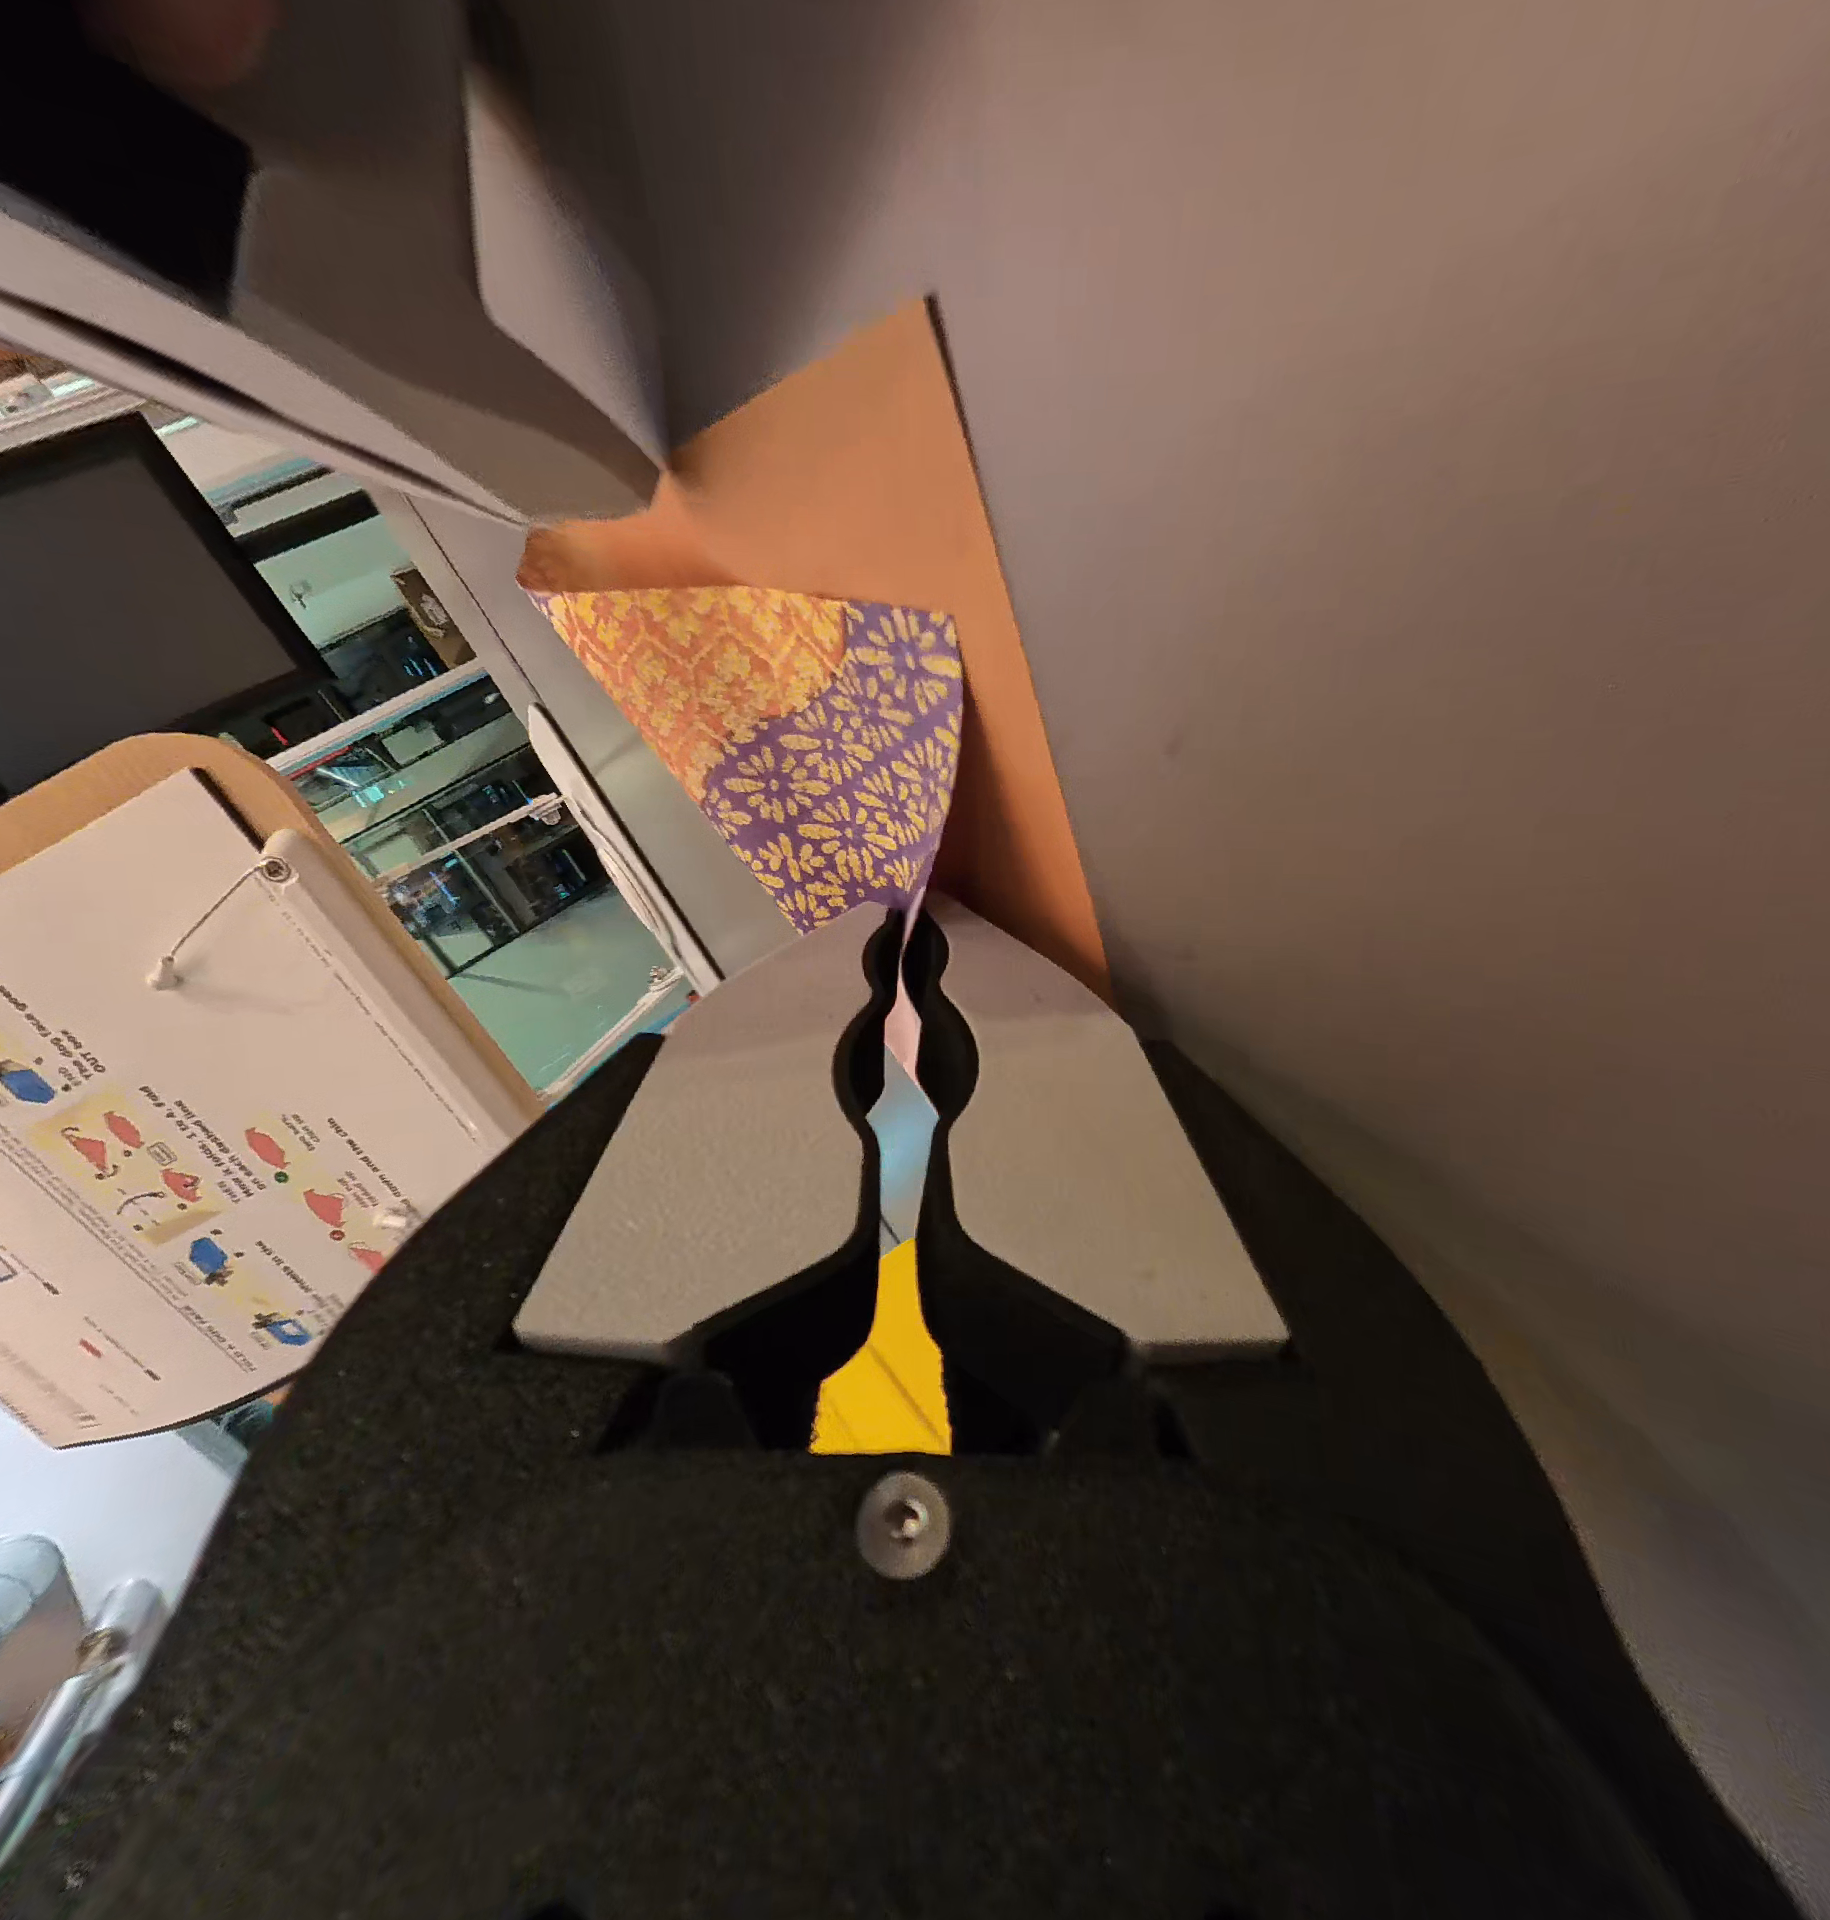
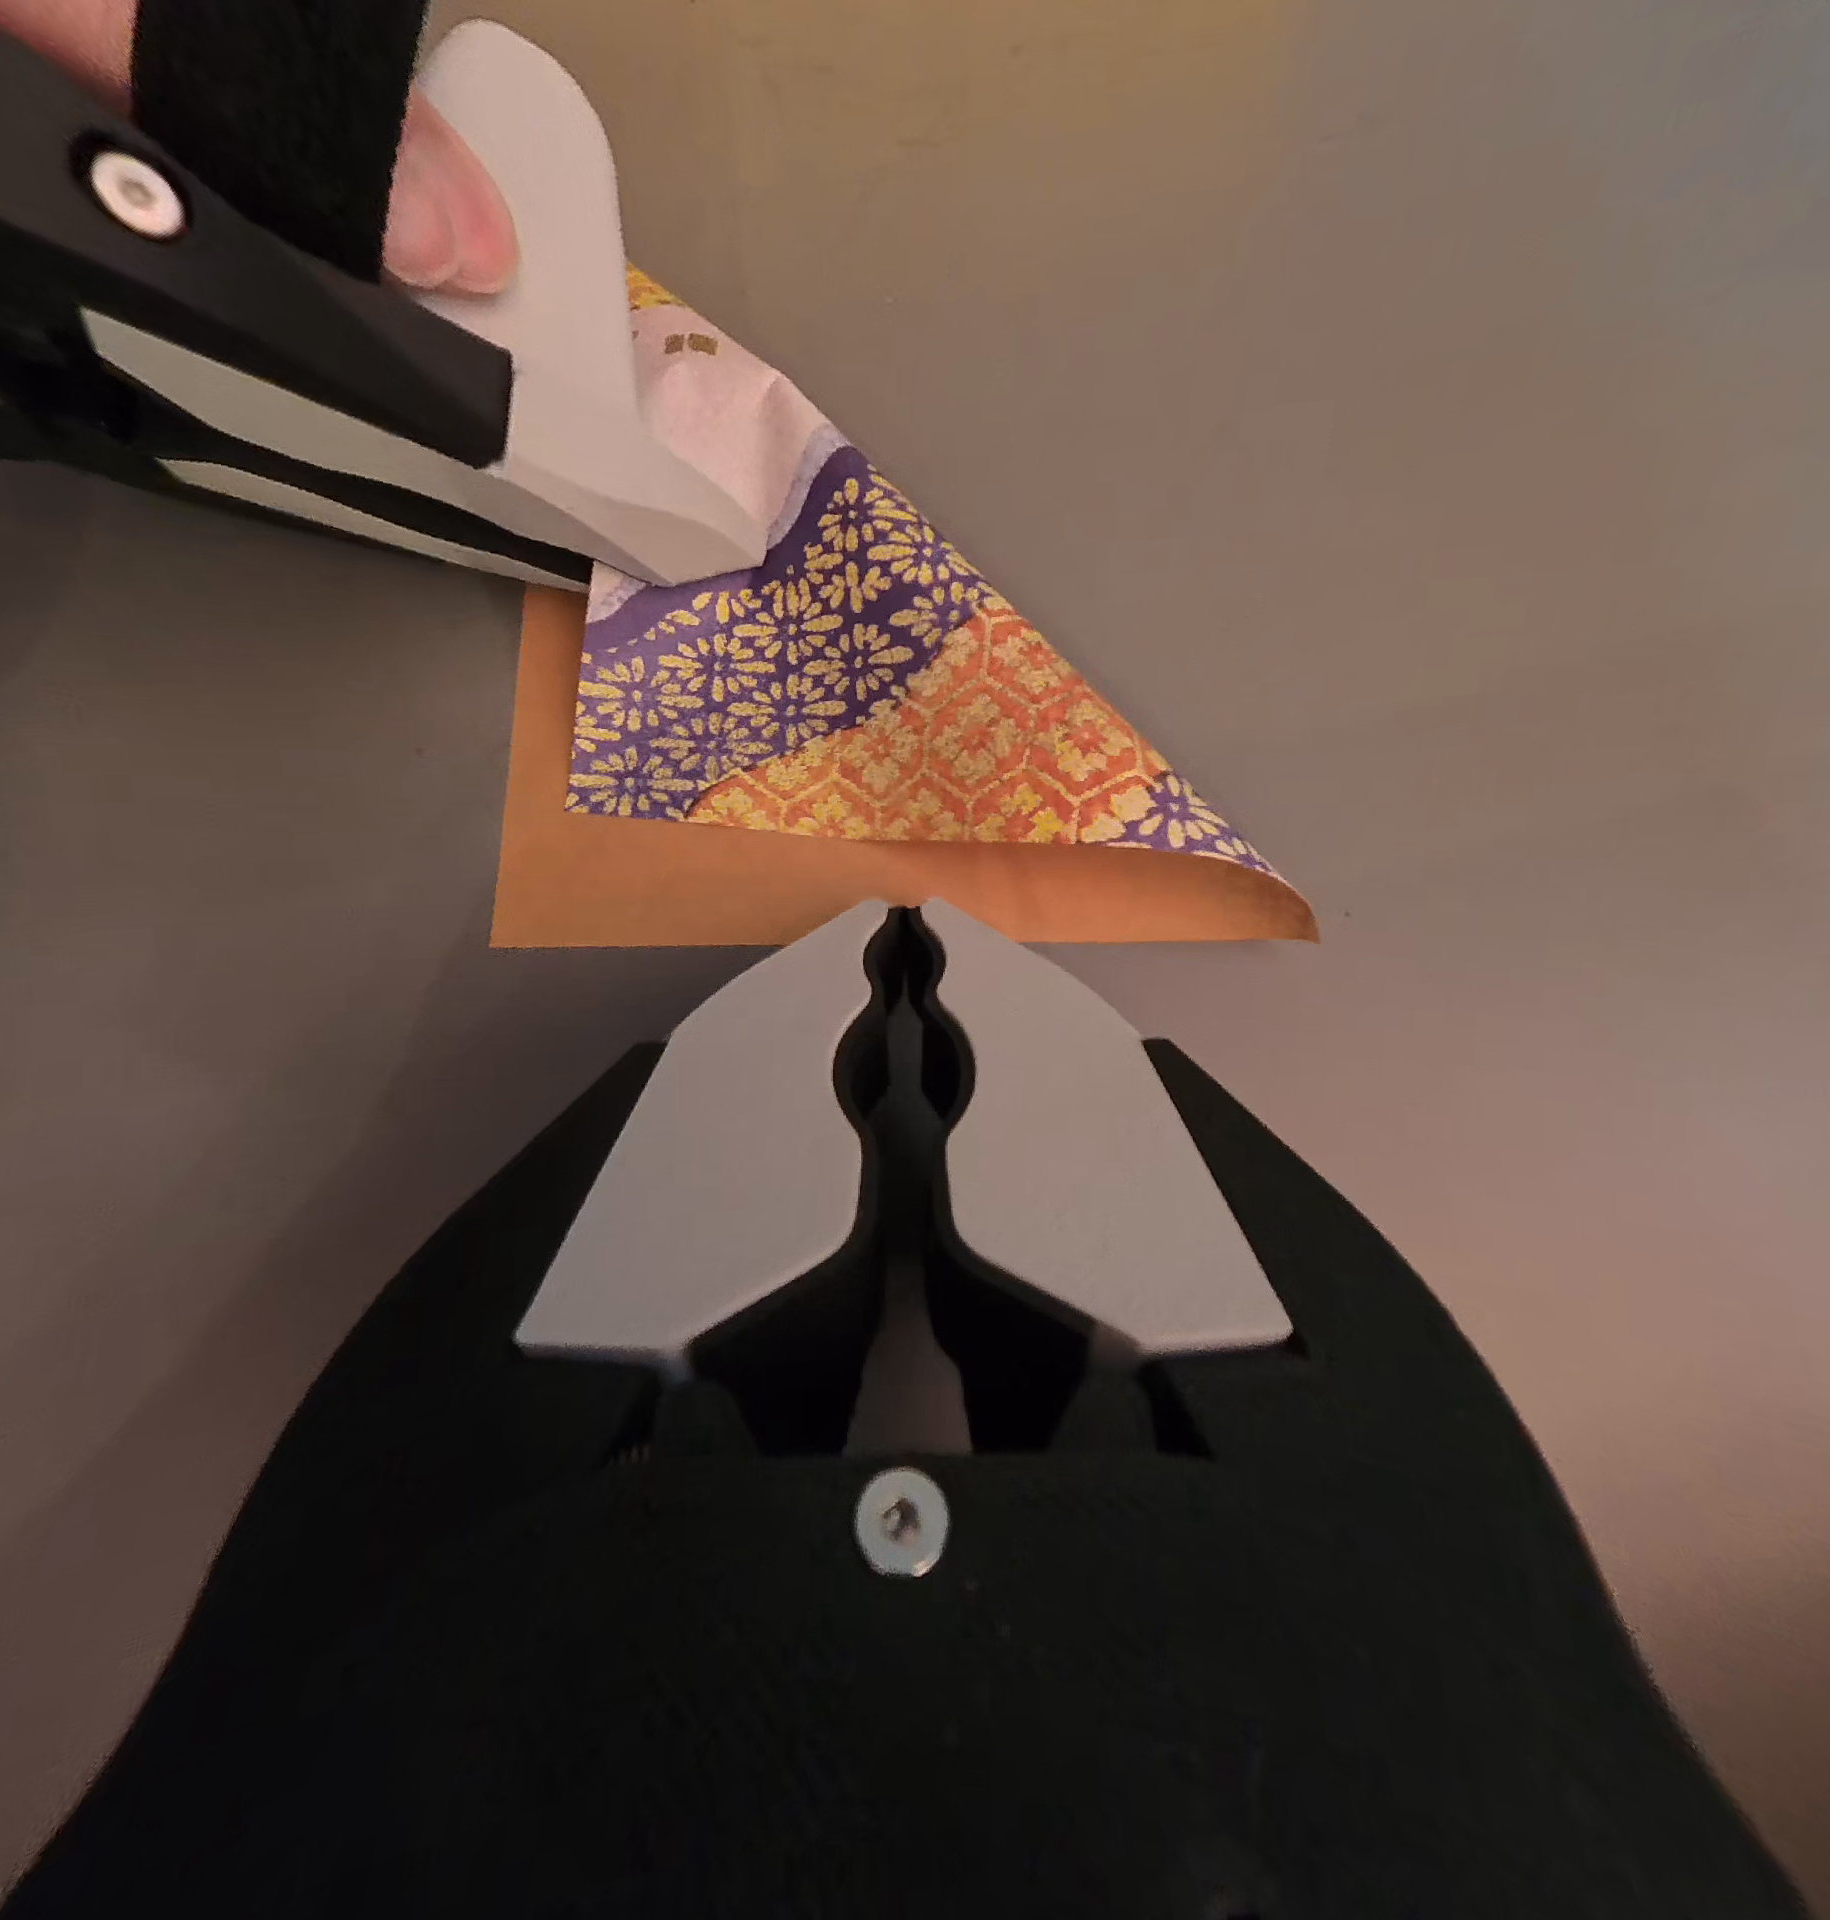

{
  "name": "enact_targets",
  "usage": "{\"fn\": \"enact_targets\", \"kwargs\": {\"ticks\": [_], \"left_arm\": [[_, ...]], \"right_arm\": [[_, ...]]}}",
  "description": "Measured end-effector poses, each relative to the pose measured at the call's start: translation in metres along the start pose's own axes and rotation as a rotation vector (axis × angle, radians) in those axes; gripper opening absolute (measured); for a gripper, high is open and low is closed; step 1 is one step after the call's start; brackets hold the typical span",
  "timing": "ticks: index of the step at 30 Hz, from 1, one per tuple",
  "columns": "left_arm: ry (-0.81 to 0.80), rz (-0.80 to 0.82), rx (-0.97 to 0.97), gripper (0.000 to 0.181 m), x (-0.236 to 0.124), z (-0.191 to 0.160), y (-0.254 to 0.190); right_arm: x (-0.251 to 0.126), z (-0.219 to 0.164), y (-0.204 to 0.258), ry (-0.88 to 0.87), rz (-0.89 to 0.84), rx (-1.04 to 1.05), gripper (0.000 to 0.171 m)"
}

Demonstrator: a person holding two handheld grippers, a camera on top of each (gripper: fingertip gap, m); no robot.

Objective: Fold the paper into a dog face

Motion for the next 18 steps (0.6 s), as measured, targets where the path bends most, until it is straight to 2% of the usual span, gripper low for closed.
{"fn": "enact_targets", "kwargs": {"ticks": [2,6,18], "left_arm": [[0.007,0.005,0.011,0.0,0.0,0.001,-0.001],[0.01,-0.004,0.004,0.0,0.0,0.001,-0.001],[0.005,0.034,0.01,0.0,0.001,0.0,-0.006]], "right_arm": [[-0.006,0.002,0.001,-0.032,0.01,-0.01,0.002],[-0.004,0.005,0.011,-0.025,0.14,-0.008,0.002],[0.005,0.009,0.017,0.075,0.106,-0.032,0.003]]}}
Point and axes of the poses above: each gripper's, where its closed fingertips meet, x out along the fingers, z out of its top, y = z × x across the jaws, the point moved 10 cm from there along -x, back along the fingers, and after that the axes turned 9 degrees about y, right-handed, at the moved point
